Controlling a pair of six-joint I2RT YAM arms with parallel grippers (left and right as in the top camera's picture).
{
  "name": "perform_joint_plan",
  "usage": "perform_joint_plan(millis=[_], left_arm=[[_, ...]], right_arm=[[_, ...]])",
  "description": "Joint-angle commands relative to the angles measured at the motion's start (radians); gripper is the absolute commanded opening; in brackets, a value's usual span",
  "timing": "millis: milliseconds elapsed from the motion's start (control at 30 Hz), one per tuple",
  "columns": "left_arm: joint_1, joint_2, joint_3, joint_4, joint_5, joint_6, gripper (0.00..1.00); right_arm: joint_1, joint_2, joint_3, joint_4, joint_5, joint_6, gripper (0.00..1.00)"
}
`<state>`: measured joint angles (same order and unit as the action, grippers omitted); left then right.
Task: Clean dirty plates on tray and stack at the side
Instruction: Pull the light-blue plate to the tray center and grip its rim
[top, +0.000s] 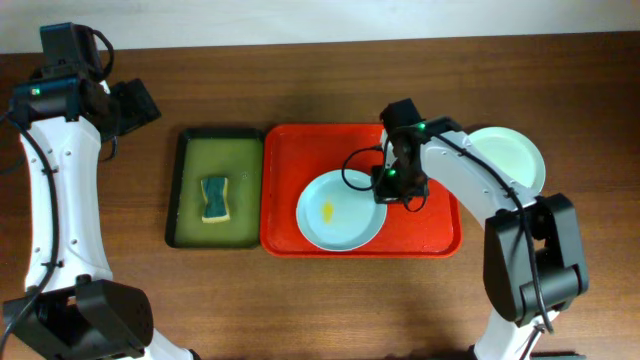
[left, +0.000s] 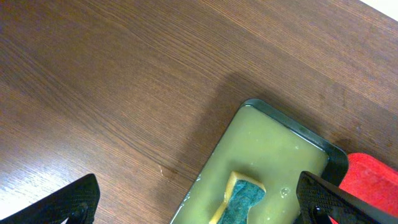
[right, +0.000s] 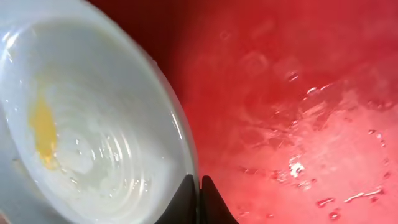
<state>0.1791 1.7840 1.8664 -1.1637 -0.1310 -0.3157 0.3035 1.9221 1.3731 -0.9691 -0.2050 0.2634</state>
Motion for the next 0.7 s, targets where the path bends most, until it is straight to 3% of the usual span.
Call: perform_joint_plan(millis=[0,200,233,267,300,400,433,467,500,533,567,600,633,667], left_arm=[[0.004,-0.005,0.011,-0.001,0.003,-0.013,0.99],[0.005,-0.005,0.011,-0.001,0.003,-0.013,0.99],[0.005,-0.005,0.011,-0.001,0.003,-0.013,0.99],[0.004,-0.005,0.011,-0.001,0.003,-0.013,0.99],[0.004,-0.005,0.011,-0.001,0.003,-0.013,0.99],[0.004,-0.005,0.011,-0.001,0.003,-0.013,0.99],[0.005,-0.005,0.011,-0.001,0.003,-0.013,0.99],[0.004,-0.005,0.011,-0.001,0.003,-0.013,0.99],[0.004,-0.005,0.011,-0.001,0.003,-0.013,0.99],[0.005,-0.005,0.011,-0.001,0.003,-0.013,0.99],[0.004,-0.005,0.011,-0.001,0.003,-0.013,0.99],[0.005,-0.005,0.011,-0.001,0.003,-0.013,0.99],[0.004,-0.005,0.011,-0.001,0.003,-0.013,0.99],[0.004,-0.005,0.011,-0.001,0.003,-0.013,0.99]], right_arm=[[0.002,-0.018,0.001,0.017,0.059,0.143,0.04],[0.004,-0.018,0.001,0.087,0.17,0.19,0.08],[0.004,-0.016,0.0,0.096,0.181,0.19,0.22],[0.004,-0.014,0.0,0.098,0.18,0.19,0.55],[0.004,-0.014,0.0,0.098,0.18,0.176,0.64],[-0.05,-0.058,0.11,-0.06,0.017,0.108,0.62],[-0.078,-0.086,0.153,-0.107,-0.053,0.108,0.96],[-0.096,-0.095,0.157,-0.113,-0.087,0.108,0.99],[-0.106,-0.091,0.157,-0.13,-0.091,0.108,0.98],[-0.108,-0.087,0.156,-0.171,-0.09,0.108,0.63],[-0.104,-0.087,0.148,-0.206,-0.09,0.108,0.2],[-0.087,-0.087,0.114,-0.204,-0.091,0.112,0.06],[-0.065,-0.087,0.064,-0.173,-0.09,0.112,0.04],[-0.052,-0.087,0.027,-0.134,-0.091,0.112,0.16]])
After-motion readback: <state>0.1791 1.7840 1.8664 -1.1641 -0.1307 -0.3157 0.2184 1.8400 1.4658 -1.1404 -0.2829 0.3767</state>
